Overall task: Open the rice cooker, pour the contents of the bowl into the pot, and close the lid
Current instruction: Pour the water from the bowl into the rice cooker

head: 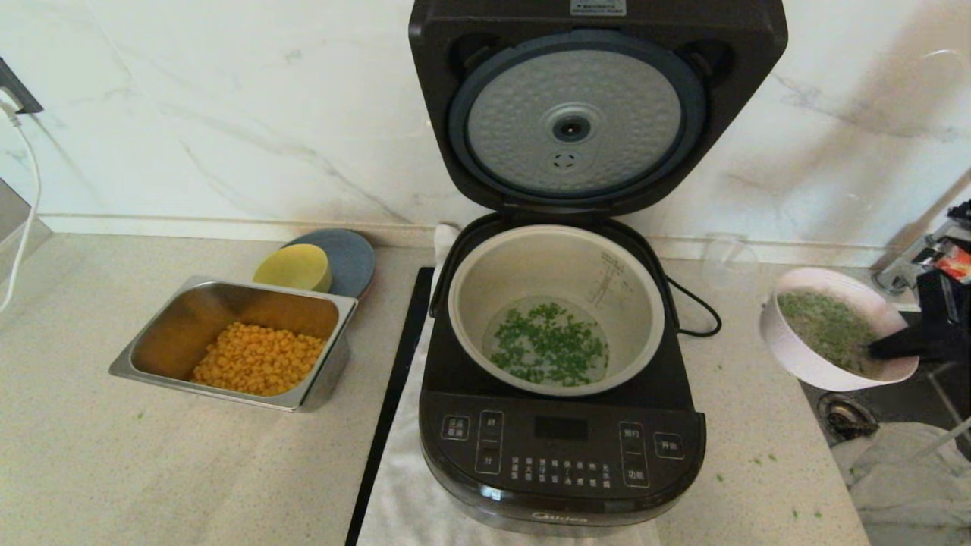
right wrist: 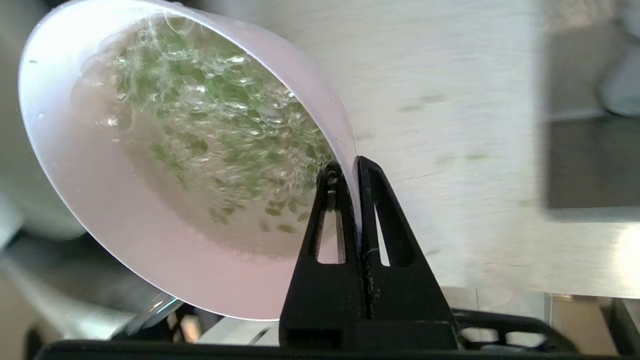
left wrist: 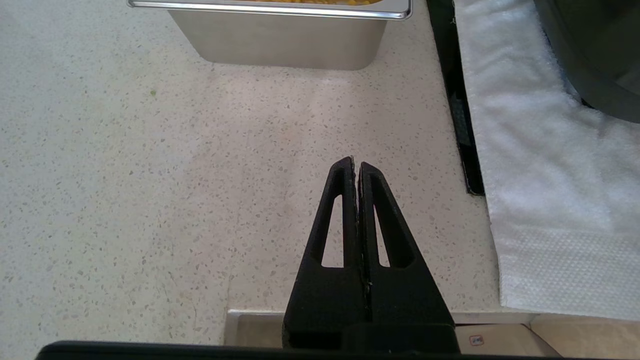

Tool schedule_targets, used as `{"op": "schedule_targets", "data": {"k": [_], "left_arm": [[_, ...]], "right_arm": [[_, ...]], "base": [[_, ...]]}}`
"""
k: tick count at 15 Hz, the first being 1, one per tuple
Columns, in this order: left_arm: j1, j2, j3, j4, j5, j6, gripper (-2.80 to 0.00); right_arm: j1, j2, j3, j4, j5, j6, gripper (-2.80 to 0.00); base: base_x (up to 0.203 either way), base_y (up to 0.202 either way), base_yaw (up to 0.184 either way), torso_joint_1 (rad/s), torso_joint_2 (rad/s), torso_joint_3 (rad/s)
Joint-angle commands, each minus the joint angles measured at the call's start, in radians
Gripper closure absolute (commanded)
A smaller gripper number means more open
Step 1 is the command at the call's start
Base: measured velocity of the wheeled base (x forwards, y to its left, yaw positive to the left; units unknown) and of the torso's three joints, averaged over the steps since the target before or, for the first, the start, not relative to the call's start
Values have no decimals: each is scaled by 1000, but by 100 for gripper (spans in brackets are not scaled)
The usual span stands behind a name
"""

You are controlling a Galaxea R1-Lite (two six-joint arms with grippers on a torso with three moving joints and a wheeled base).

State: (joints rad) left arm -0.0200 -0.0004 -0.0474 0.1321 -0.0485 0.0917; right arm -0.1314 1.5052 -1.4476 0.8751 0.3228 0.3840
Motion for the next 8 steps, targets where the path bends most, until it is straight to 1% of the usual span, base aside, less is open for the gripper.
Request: {"op": "schedule_targets", "data": {"k": [1,4,8], "left_arm": [[0,-1,0,1,-1,1,0],[0,-1,0,0,-1,2,0],[0,-1,0,1,-1,2,0]], "right_arm": [[156,-7,-146,102,-10,59,0],[313,30,-255,161,-29,139,0],[500,117,-360,165,-140,221,0]], "base": [[0,0,0,0,0,0],[0,0,0,0,0,0],[0,0,0,0,0,0]]}}
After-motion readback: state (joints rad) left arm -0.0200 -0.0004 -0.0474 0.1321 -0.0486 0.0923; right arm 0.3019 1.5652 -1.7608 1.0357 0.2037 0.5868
